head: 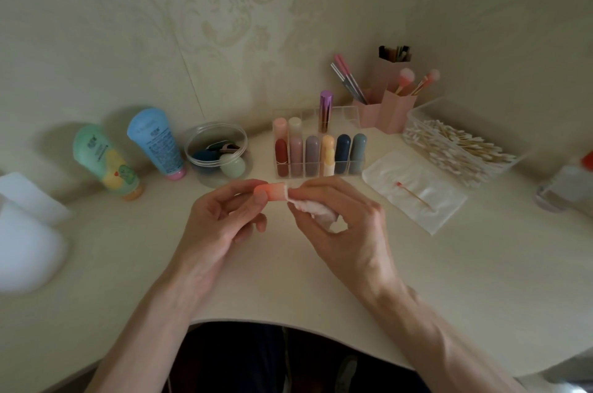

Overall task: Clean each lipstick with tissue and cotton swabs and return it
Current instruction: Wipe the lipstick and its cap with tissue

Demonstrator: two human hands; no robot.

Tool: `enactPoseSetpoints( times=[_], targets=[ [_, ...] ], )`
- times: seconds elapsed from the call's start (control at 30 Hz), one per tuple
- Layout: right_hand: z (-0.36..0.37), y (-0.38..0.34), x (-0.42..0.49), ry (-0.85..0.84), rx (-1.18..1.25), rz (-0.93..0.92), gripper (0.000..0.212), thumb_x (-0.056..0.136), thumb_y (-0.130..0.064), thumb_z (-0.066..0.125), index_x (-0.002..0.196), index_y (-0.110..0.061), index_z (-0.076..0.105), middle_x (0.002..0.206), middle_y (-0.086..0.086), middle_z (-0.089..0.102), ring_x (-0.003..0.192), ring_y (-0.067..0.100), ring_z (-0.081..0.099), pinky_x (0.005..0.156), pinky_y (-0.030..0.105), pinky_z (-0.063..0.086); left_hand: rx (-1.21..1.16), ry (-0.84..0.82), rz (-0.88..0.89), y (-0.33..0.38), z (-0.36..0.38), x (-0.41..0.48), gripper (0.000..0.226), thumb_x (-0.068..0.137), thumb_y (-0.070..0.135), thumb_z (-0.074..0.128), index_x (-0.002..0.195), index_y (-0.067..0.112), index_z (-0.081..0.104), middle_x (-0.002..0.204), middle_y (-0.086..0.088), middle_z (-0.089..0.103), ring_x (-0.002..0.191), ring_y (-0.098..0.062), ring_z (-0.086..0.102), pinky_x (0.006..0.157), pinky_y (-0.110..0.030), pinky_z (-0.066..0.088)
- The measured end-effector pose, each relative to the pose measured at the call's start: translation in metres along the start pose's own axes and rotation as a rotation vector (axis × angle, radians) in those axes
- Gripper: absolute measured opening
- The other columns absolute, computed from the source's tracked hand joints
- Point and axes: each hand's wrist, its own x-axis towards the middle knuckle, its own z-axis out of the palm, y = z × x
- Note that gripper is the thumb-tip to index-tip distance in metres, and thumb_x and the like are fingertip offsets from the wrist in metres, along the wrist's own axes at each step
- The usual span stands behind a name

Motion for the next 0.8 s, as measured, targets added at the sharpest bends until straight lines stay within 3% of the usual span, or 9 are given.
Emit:
enactPoseSetpoints(
  times=[0.27, 0.4, 0.53, 0.67, 0.8],
  targets=[
    [0.000, -0.006, 0.003, -0.232, 0.469, 0.355, 0.021, 0.096, -0.010, 0.074, 0.115, -0.014, 0.079, 0.101, -0.011, 0.081, 0.093, 0.001, 0.074, 0.082, 0.015, 0.054, 0.069, 0.040, 0.072, -0.002, 0.003, -0.001, 0.030, 0.075, 0.018, 0.079, 0.103, 0.009, 0.075, 0.084, -0.011, 0.078, 0.071, -0.015, 0.071, 0.053, -0.019, 0.045],
    [0.000, -0.001, 0.007, -0.226, 0.545, 0.542, 0.021, 0.098, -0.015, 0.069, 0.116, -0.008, 0.079, 0.100, 0.005, 0.081, 0.085, 0.013, 0.074, 0.074, 0.023, 0.057, 0.066, 0.042, 0.099, -0.002, 0.002, -0.001, 0.032, 0.075, 0.017, 0.079, 0.104, 0.005, 0.074, 0.088, -0.015, 0.079, 0.078, -0.019, 0.074, 0.057, -0.020, 0.049],
    [-0.001, 0.005, 0.006, -0.186, 0.516, 0.531, 0.020, 0.092, -0.003, 0.077, 0.112, -0.006, 0.072, 0.097, 0.009, 0.081, 0.081, 0.025, 0.078, 0.072, 0.029, 0.060, 0.085, 0.027, 0.112, -0.003, 0.006, -0.001, 0.032, 0.077, 0.014, 0.079, 0.106, 0.004, 0.073, 0.089, -0.013, 0.079, 0.078, -0.019, 0.074, 0.057, -0.020, 0.050],
    [-0.003, 0.004, 0.004, -0.156, 0.469, 0.480, 0.023, 0.090, -0.001, 0.079, 0.113, -0.003, 0.076, 0.095, 0.005, 0.081, 0.082, 0.017, 0.078, 0.074, 0.022, 0.058, 0.082, 0.022, 0.117, -0.003, 0.005, -0.001, 0.033, 0.076, 0.013, 0.079, 0.107, 0.002, 0.072, 0.089, -0.013, 0.078, 0.077, -0.018, 0.074, 0.058, -0.020, 0.050],
    [0.000, 0.004, 0.001, -0.209, 0.421, 0.462, 0.022, 0.092, -0.004, 0.078, 0.113, -0.009, 0.081, 0.091, 0.002, 0.081, 0.079, 0.014, 0.075, 0.075, 0.027, 0.061, 0.091, 0.023, 0.132, -0.005, 0.002, 0.000, 0.032, 0.075, 0.014, 0.080, 0.105, 0.004, 0.073, 0.090, -0.013, 0.079, 0.081, -0.018, 0.075, 0.061, -0.020, 0.053]
  ],
)
